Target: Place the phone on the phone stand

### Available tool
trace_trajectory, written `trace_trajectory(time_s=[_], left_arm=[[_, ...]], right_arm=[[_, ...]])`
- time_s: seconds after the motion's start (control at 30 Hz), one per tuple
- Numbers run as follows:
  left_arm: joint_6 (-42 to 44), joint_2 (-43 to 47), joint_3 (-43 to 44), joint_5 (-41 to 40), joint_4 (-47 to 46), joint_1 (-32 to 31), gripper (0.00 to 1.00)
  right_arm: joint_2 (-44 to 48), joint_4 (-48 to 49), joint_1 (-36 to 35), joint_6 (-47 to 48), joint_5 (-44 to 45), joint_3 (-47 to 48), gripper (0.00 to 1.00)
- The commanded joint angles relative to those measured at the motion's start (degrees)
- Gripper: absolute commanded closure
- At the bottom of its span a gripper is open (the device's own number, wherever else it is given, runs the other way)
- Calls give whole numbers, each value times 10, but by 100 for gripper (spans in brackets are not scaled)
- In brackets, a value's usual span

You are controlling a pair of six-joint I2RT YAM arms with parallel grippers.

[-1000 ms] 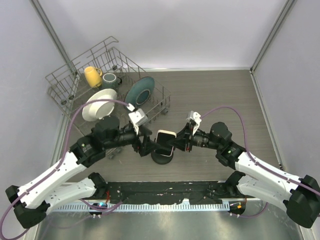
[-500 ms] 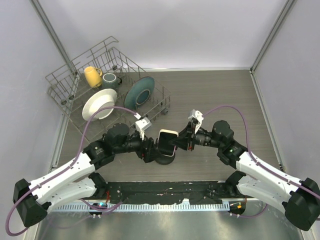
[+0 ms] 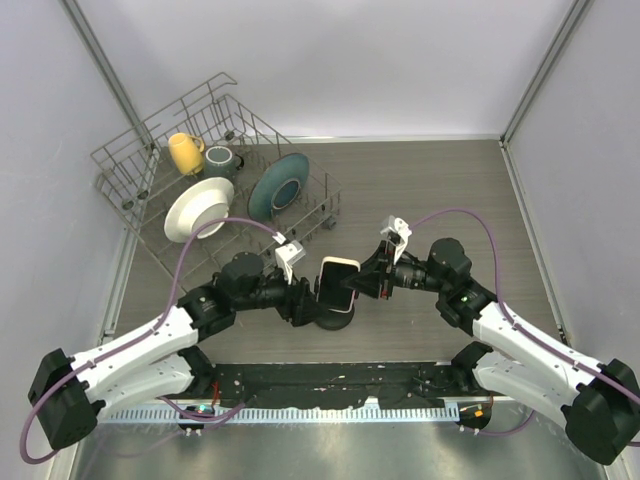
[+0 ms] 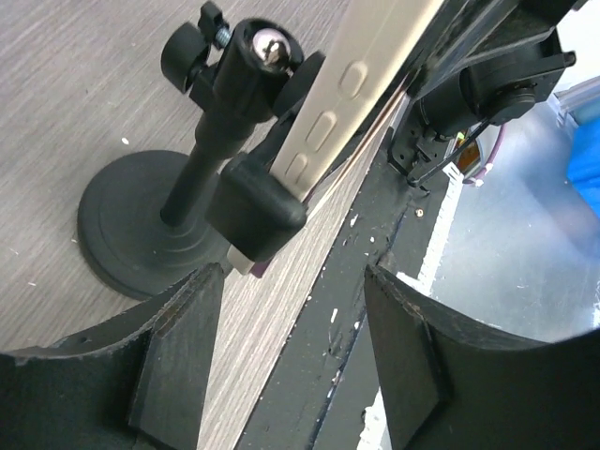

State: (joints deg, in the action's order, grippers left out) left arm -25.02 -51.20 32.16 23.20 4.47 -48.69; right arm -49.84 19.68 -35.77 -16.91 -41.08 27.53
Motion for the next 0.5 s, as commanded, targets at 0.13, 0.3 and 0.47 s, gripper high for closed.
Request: trace_trajectory(time_s=[0.13,0.3,0.47], left_arm=[[-13,1,-35,23,-121,-3,40],[-6,-26,-26,34,-163,-4,39],[7,-55,-12,31,-150,-5,36]], right_arm=[[15,63,9,-29,-22,12,99],[11,70,9,-35,-30,14,99],[7,73,10,-37,-35,16,99]])
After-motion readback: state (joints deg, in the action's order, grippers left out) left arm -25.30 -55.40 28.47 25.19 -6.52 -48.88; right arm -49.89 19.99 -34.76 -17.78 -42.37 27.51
